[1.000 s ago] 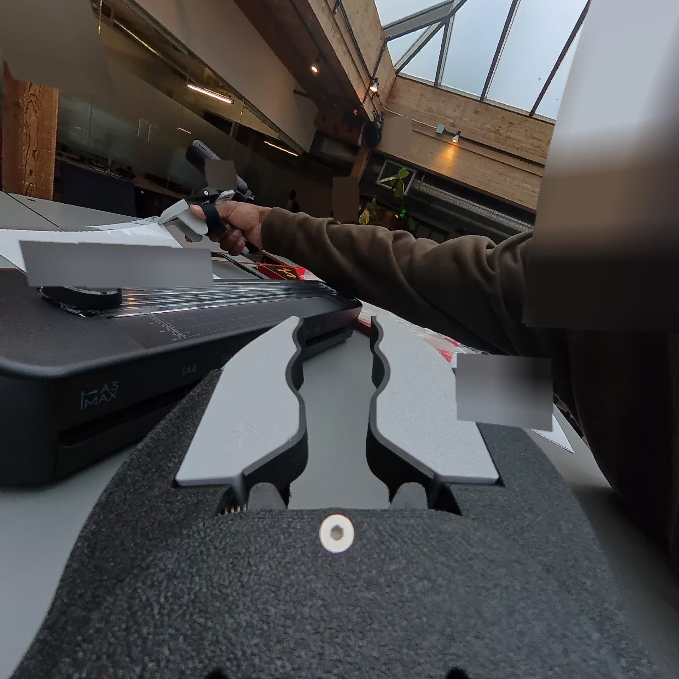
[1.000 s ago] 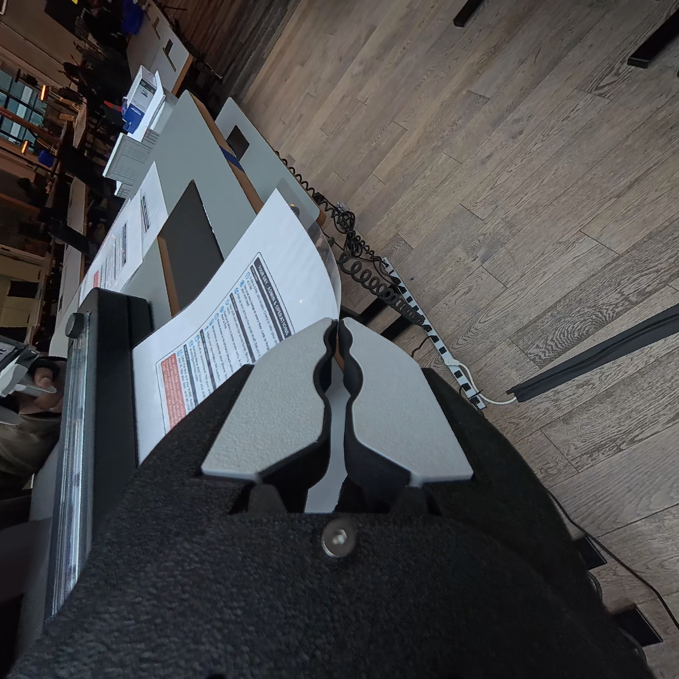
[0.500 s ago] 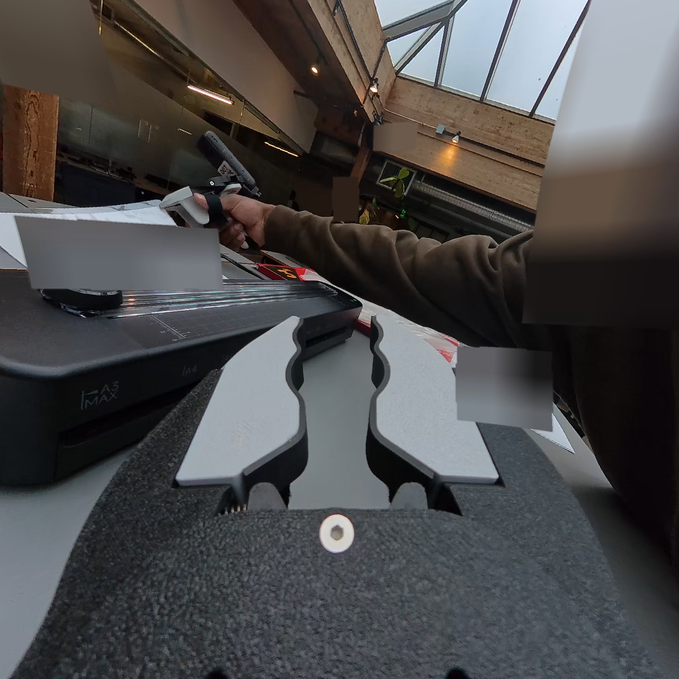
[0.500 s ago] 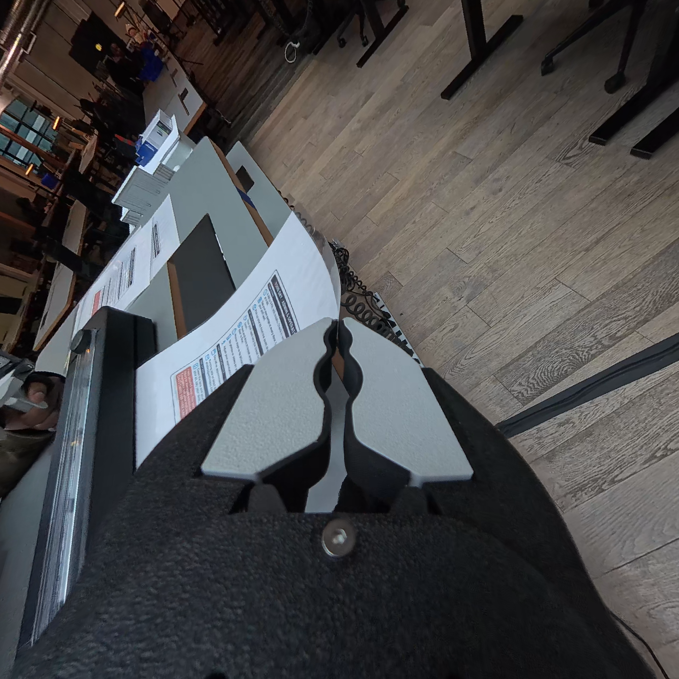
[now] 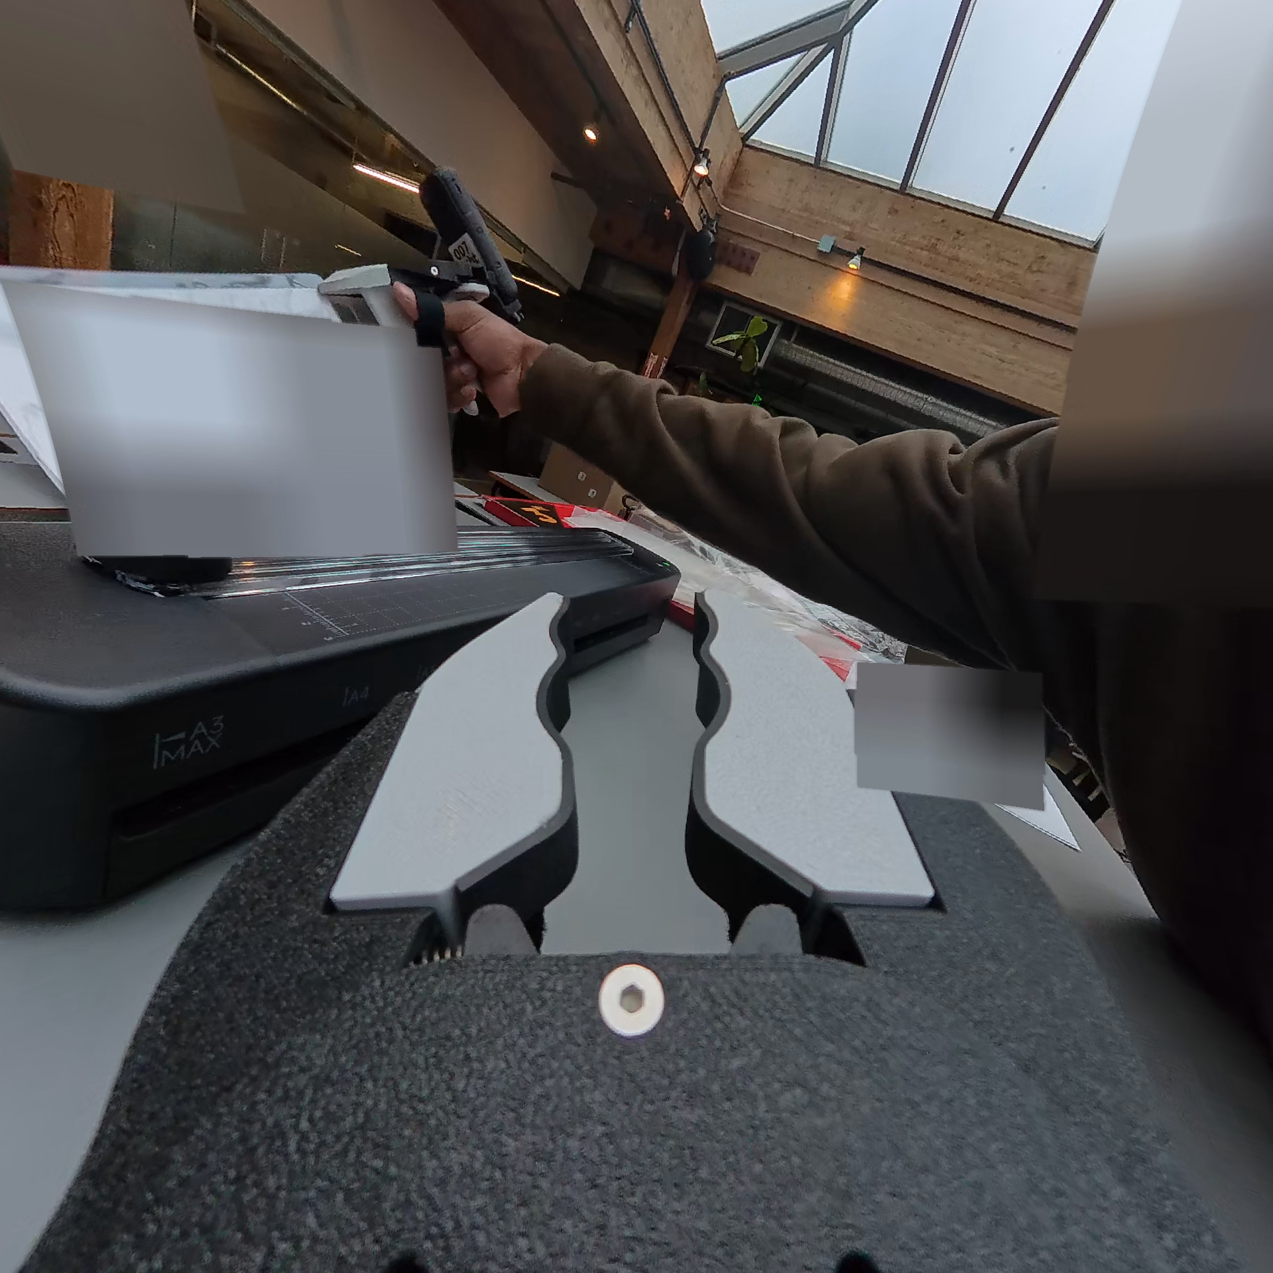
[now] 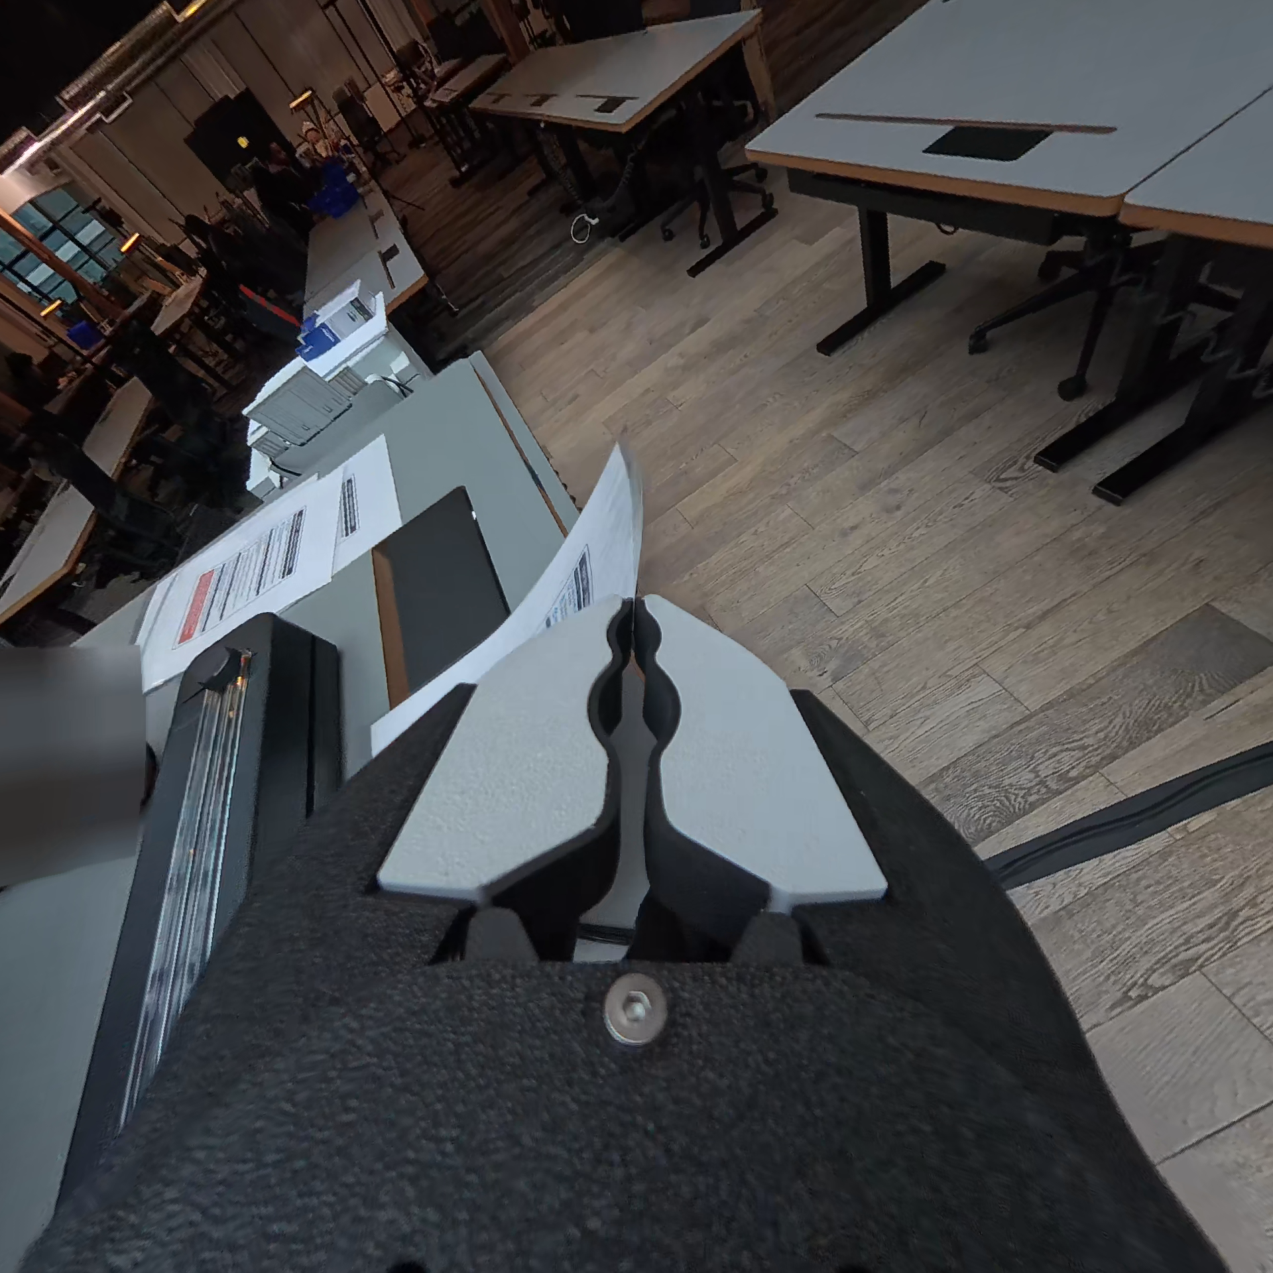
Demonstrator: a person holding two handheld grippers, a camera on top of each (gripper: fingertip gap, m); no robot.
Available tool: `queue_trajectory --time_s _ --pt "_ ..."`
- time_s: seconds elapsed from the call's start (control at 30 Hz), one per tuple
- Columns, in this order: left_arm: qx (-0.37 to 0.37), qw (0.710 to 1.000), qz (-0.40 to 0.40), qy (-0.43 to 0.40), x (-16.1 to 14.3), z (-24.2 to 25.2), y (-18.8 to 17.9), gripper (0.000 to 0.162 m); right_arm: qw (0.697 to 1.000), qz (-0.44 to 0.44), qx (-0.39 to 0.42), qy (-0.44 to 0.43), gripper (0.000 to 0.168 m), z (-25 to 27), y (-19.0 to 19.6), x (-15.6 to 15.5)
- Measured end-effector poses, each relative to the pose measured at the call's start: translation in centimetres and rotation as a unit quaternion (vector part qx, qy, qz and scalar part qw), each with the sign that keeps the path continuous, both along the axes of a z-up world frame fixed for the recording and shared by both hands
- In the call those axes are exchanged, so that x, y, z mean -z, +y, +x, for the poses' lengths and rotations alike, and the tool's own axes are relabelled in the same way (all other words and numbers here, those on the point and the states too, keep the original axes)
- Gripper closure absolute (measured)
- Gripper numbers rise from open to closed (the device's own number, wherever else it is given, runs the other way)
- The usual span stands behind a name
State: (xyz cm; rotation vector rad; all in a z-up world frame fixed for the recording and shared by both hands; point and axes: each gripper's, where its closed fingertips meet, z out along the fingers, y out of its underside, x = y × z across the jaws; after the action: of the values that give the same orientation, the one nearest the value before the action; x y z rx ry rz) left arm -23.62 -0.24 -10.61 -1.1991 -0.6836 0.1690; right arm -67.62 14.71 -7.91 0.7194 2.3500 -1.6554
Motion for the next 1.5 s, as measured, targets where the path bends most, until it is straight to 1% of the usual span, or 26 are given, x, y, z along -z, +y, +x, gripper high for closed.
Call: queue_trajectory --time_s 0.23,0.47,0.6,0.83,1.1,1.2,1.37,1.43,1.5 --pt "0.0 1.0 0.001 0.001 0.0 0.0 0.0 0.129 0.998 0.006 -0.026 0.05 0.168 2.6 -1.2 -5.2" --pt "0.0 1.0 0.002 0.002 -0.1 0.0 -0.1 0.129 0.993 0.004 -0.037 0.113 0.168 5.7 -3.2 -12.2" --pt "-0.001 1.0 0.004 0.003 -0.1 0.1 -0.2 0.129 0.989 0.008 -0.045 0.143 0.168 7.8 -4.8 -15.9" --pt "0.001 1.0 0.005 0.007 -0.2 0.2 -0.2 0.13 0.98 0.023 -0.066 0.187 0.168 11.9 -7.8 -21.0" --pt "0.006 1.0 0.001 0.009 -0.2 0.4 -0.1 0.13 0.966 0.043 -0.082 0.241 0.168 18.2 -11.8 -27.4" --pt "0.007 1.0 -0.003 0.01 -0.2 0.5 0.0 0.131 0.961 0.047 -0.075 0.261 0.168 21.1 -13.4 -30.7" --pt "0.007 1.0 0.001 0.013 -0.3 0.6 0.0 0.131 0.953 0.037 -0.048 0.298 0.168 27.0 -16.0 -37.3" --pt "0.001 1.0 0.012 0.023 -0.7 1.2 -0.3 0.131 0.947 0.029 -0.042 0.317 0.168 29.8 -17.1 -40.0" --pt "0.003 0.999 0.043 0.022 -1.3 2.2 -0.7 0.133 0.943 0.025 -0.031 0.33 0.168 32.4 -18.2 -42.5"
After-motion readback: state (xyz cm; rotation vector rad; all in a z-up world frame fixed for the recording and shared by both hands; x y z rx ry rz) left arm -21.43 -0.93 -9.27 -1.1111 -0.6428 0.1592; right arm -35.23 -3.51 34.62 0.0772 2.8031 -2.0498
